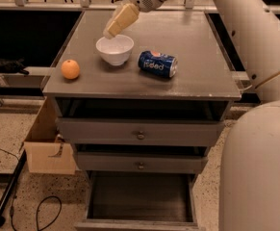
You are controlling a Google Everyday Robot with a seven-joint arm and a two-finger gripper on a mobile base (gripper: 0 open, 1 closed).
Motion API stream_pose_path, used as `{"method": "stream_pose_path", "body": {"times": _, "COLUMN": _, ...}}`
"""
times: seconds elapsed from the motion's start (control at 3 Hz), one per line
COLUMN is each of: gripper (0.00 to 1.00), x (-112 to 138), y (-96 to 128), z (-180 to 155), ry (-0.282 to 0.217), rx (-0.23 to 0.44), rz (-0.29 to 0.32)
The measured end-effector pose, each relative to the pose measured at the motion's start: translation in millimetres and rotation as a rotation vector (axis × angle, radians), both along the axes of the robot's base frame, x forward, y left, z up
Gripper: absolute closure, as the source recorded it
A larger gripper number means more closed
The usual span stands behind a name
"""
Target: Place orange into bottom drawer
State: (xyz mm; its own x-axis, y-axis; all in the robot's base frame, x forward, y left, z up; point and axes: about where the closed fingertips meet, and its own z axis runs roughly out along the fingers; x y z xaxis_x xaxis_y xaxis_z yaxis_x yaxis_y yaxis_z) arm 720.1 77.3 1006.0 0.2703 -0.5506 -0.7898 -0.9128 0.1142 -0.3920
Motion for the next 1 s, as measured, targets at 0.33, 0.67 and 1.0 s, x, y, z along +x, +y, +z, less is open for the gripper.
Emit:
{"method": "stream_pose_path", "body": {"times": 0.33, "gripper": 0.00, "x": 0, "y": 0, "z": 0, "ry": 0.000, "rx": 0.000, "rz": 0.000}}
{"method": "stream_pose_path", "body": {"times": 0.67, "gripper": 0.00, "x": 0, "y": 9, "z": -7, "ry": 0.006, "rx": -0.012, "rz": 0.019}}
{"method": "stream_pose_path", "body": {"times": 1.0, "gripper": 0.00, "x": 3, "y": 34, "z": -35, "ry": 0.056, "rx": -0.031, "rz": 0.065}}
